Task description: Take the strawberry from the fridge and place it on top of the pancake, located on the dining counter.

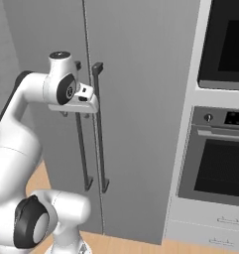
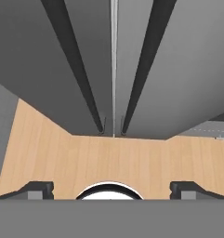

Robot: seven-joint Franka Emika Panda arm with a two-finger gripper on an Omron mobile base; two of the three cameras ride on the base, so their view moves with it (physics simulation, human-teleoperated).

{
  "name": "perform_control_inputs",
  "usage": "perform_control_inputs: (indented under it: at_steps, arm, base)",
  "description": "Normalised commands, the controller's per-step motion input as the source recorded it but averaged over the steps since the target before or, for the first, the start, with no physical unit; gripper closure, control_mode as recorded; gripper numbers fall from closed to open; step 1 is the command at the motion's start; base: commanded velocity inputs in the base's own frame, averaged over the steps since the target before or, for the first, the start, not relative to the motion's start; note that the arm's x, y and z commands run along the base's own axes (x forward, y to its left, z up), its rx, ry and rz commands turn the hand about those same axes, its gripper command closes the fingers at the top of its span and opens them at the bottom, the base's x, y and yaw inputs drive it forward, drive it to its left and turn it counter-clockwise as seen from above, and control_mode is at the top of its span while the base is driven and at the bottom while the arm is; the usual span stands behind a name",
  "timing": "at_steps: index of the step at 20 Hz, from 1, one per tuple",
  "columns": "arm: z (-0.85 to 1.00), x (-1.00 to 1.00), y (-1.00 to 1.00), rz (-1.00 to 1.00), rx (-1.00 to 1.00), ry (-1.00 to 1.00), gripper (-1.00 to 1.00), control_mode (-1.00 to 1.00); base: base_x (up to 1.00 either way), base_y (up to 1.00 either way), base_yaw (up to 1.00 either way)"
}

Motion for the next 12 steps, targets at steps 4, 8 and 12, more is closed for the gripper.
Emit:
perform_control_inputs:
  at_steps: [4, 8, 12]
  arm:
    - [0.00, 0.00, 0.00, 0.00, 0.00, 0.00, -1.00, 1.00]
    - [0.00, 0.00, 0.00, 0.00, 0.00, 0.00, -1.00, 1.00]
    - [0.00, 0.00, 0.00, 0.00, 0.00, 0.00, -1.00, 1.00]
  base:
    - [-0.57, -0.01, 0.00]
    - [-0.60, -0.01, -0.01]
    - [-0.38, 0.00, -0.06]
